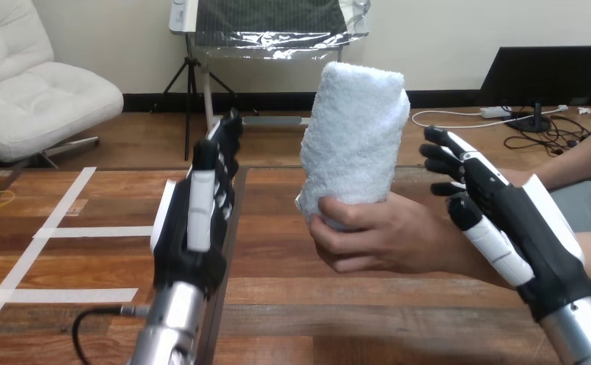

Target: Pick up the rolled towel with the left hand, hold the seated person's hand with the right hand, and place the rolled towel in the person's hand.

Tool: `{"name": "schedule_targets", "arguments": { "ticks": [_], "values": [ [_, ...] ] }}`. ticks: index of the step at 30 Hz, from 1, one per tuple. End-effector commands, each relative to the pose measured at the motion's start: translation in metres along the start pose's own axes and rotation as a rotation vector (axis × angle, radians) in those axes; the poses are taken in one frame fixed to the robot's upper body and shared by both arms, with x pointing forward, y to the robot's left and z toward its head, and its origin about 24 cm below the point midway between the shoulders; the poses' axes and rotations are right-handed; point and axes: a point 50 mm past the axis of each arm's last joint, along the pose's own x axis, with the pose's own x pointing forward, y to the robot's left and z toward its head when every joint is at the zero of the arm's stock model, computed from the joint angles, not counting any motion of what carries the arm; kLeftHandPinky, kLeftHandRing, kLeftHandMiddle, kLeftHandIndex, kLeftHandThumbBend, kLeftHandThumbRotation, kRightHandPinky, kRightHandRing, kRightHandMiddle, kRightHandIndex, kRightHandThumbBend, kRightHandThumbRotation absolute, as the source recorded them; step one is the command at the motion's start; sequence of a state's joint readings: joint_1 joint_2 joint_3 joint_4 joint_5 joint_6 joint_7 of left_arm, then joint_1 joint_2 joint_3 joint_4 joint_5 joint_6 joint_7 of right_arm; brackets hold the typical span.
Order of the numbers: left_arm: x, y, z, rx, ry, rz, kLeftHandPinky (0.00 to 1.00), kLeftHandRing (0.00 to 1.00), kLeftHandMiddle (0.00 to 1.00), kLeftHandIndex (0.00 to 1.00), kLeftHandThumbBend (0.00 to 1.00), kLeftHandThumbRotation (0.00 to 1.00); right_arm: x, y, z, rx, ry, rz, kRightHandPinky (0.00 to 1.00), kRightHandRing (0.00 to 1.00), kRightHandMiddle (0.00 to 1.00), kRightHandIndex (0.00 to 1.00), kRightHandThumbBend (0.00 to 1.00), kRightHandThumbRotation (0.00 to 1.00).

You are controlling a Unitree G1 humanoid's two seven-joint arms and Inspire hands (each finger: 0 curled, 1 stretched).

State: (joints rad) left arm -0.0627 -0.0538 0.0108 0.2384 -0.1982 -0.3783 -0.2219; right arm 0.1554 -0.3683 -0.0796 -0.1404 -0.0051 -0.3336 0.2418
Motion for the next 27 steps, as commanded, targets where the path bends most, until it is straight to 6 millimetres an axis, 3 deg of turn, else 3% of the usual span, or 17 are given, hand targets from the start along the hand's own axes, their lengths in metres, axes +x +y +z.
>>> {"name": "schedule_targets", "arguments": {
  "ticks": [1,8,16,27],
  "values": [
    [0.003,-0.015,0.023,-0.013,-0.133,-0.043,1.00,0.95,0.92,0.88,0.74,0.97,0.003,-0.004,0.027,0.009,-0.161,-0.069,0.84,0.91,0.92,0.95,0.92,1.00],
    [-0.013,-0.015,0.031,-0.023,-0.155,-0.045,1.00,0.93,0.90,0.87,0.76,0.95,-0.007,0.005,0.039,0.069,-0.217,-0.092,0.84,0.90,0.91,0.94,0.96,1.00],
    [-0.031,-0.015,0.037,-0.059,-0.161,-0.050,0.81,0.86,0.86,0.84,0.78,0.91,-0.019,0.015,0.050,0.162,-0.274,-0.106,0.85,0.90,0.89,0.93,0.92,1.00],
    [-0.056,-0.015,0.044,-0.120,-0.164,-0.081,0.72,0.82,0.83,0.82,0.80,0.85,-0.039,0.032,0.063,0.266,-0.339,-0.162,0.84,0.88,0.87,0.90,0.90,1.00]
  ]
}}
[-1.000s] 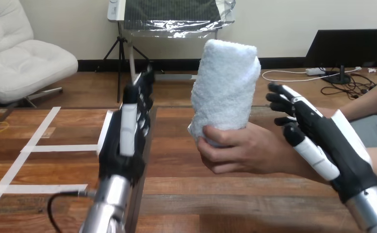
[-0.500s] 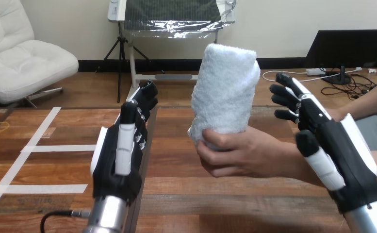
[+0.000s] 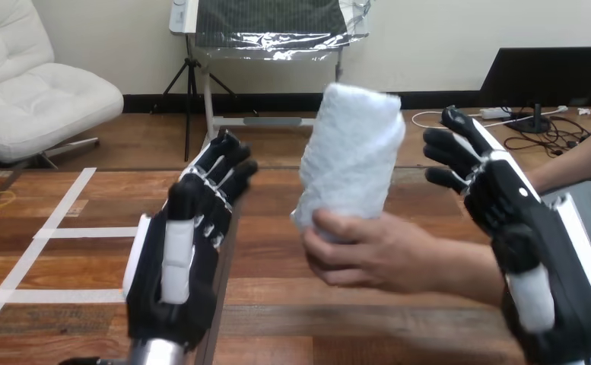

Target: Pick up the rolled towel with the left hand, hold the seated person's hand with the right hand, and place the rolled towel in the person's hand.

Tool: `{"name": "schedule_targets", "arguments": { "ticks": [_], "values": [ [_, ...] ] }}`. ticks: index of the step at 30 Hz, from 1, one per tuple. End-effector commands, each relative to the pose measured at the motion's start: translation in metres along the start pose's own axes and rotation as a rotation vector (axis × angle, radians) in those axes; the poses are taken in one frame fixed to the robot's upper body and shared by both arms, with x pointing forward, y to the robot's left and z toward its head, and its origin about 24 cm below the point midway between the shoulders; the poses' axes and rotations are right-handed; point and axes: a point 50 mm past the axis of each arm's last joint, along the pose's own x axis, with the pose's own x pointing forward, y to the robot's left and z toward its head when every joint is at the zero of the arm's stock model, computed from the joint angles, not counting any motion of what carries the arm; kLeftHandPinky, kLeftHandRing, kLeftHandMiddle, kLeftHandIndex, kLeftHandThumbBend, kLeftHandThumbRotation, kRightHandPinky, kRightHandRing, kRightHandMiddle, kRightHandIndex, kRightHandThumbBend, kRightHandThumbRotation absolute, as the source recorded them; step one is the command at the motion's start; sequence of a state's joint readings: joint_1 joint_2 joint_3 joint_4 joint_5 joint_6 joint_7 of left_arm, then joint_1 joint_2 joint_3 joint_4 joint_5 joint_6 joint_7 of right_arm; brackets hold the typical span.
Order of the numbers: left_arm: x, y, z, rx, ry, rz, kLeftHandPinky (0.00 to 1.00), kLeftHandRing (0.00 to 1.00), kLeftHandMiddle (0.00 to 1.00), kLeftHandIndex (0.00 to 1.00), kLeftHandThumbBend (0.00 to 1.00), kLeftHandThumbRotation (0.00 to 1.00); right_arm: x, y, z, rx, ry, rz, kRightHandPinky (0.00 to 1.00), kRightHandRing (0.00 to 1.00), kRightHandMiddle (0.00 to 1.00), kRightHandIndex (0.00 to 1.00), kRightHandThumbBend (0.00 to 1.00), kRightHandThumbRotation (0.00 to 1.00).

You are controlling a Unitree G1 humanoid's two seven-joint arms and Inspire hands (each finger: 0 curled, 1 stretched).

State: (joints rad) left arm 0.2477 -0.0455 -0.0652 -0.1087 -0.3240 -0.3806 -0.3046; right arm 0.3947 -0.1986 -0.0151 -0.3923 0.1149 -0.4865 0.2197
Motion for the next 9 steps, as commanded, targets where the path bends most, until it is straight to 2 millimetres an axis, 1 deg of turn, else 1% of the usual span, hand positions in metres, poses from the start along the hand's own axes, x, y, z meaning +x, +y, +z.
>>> {"name": "schedule_targets", "arguments": {
  "ticks": [1,9],
  "values": [
    [-0.001,-0.009,0.017,-0.032,-0.075,-0.059,0.72,0.81,0.83,0.82,0.80,0.85,0.001,0.008,0.020,0.041,-0.132,-0.038,0.84,0.88,0.87,0.90,0.89,1.00],
    [-0.013,-0.009,0.021,-0.009,-0.084,-0.078,0.73,0.81,0.82,0.81,0.76,0.84,-0.010,0.016,0.023,0.094,-0.164,-0.055,0.82,0.88,0.87,0.90,0.88,1.00]
  ]
}}
